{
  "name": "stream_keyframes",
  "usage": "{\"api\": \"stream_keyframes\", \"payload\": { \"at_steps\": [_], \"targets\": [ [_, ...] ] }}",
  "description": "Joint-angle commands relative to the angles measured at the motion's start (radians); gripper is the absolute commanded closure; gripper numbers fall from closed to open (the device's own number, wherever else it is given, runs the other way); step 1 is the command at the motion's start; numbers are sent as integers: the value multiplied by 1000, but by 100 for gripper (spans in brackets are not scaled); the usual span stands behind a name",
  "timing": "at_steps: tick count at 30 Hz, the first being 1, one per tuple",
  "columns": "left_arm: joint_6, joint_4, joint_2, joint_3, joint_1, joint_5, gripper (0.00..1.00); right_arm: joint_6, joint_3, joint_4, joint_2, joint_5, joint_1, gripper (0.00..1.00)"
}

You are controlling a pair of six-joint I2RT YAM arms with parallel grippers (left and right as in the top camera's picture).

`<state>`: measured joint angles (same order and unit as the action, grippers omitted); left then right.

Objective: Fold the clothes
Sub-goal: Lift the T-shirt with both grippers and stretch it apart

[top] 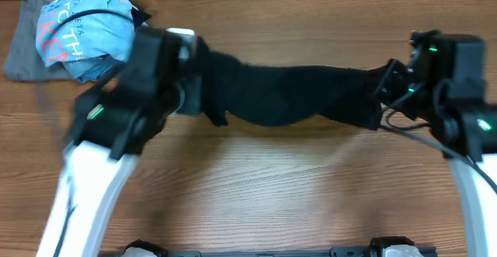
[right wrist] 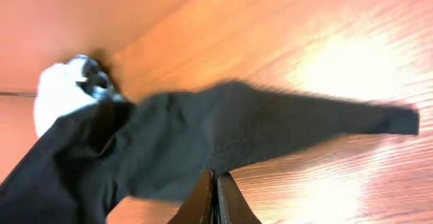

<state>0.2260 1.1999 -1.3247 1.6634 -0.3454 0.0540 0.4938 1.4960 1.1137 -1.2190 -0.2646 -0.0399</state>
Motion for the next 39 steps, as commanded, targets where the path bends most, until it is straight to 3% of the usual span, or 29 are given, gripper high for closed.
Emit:
{"api": "stream_keyframes", "payload": {
  "at_steps": [1, 14, 21, 26, 39],
  "targets": [
    [45, 57, 152, 158, -3, 10, 96, -3, 164, 61, 80, 10, 2, 96],
    [119, 270, 290, 467, -3, 55, 96, -3, 616, 359, 110, 93, 2, 96],
    [119, 252, 246, 468, -2, 189, 96, 8, 648, 351, 96, 214, 2, 96],
    [111, 237, 207, 487, -3, 189, 96, 4, 656, 319, 85, 223, 2, 96],
    [39, 170, 206, 809, -2, 190, 96, -3, 820, 310, 85, 302, 2, 96]
  ]
}}
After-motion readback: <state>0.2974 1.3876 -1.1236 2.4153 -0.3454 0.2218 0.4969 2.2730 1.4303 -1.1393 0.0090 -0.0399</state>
